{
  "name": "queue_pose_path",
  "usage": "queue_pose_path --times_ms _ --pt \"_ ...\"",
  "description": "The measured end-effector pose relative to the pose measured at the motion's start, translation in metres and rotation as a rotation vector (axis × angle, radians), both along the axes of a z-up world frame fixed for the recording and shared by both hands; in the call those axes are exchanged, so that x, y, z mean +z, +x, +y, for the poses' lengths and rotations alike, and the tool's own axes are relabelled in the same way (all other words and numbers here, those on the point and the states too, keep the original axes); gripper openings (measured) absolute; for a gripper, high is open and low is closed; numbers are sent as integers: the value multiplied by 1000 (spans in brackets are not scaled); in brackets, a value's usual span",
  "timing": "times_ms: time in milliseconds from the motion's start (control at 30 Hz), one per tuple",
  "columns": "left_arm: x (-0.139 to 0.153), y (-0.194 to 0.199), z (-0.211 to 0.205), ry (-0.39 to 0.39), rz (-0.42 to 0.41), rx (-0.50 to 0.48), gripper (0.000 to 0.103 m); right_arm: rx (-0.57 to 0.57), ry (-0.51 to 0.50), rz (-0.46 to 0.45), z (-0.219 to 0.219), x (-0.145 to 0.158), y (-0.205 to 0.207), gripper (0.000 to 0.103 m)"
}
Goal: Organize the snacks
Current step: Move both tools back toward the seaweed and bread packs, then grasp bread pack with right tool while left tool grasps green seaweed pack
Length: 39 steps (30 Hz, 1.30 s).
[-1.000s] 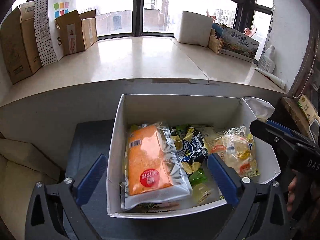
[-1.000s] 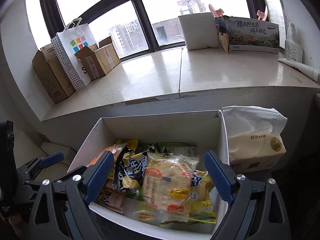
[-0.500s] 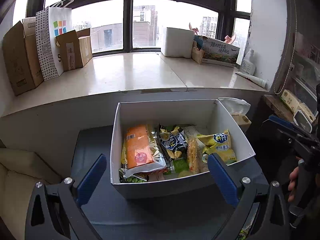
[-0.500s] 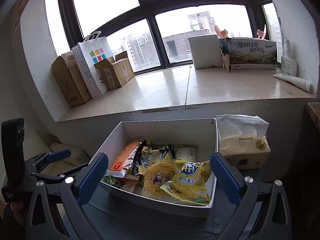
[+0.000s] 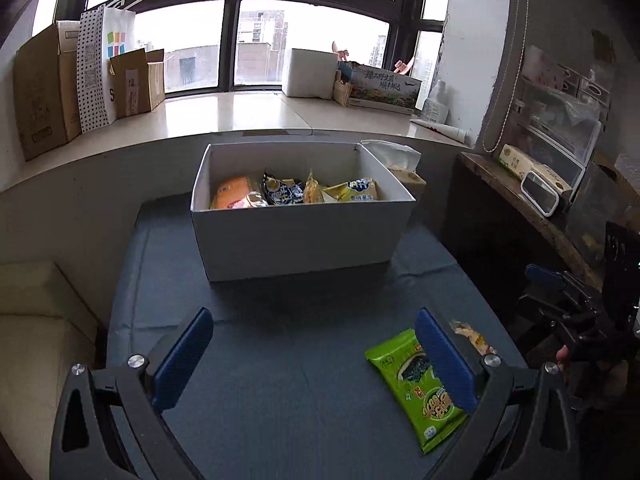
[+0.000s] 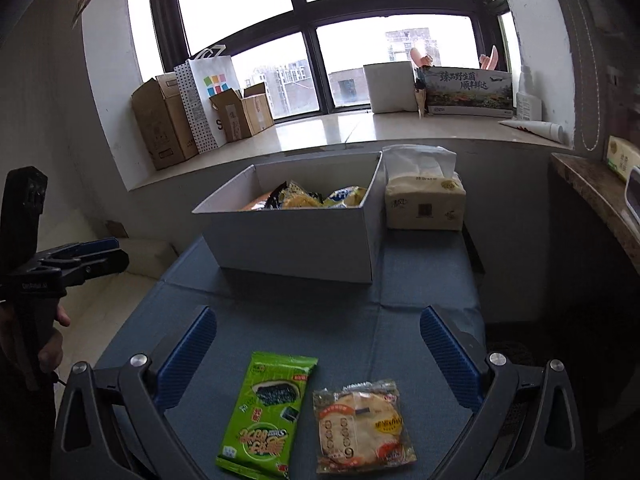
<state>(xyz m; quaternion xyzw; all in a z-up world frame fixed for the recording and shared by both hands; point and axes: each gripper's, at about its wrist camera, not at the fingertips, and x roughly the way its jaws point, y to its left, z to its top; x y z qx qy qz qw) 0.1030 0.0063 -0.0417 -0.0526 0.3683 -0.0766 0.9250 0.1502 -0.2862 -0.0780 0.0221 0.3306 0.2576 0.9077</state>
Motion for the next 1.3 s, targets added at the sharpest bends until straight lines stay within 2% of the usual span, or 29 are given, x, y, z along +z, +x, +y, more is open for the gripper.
queue_pose_path --times_ms 200,467,667,900,967,1000,1167,1300 --pt "-41 -18 -18 -25 98 -5 103 -74 -97 105 -21 -60 -19 103" --pt "-68 -25 -30 -29 173 -15 103 -28 -214 146 -11 -95 -7 103" --pt "-76 -19 -38 -8 202 -25 103 33 -239 186 2 -115 1 103" --pt "-85 -16 -53 -2 234 -59 103 50 -311 144 13 -119 0 102" --pt "-88 -16 -59 10 242 -71 103 44 -305 133 11 -117 2 91" --pt "-89 -15 -61 16 245 -76 103 33 -301 127 9 -115 2 78" --pt "-97 -8 -80 -3 287 -113 103 0 -226 152 -9 -108 1 77" --pt "-102 4 -108 -3 318 -126 103 -87 -146 125 -33 -92 -14 77"
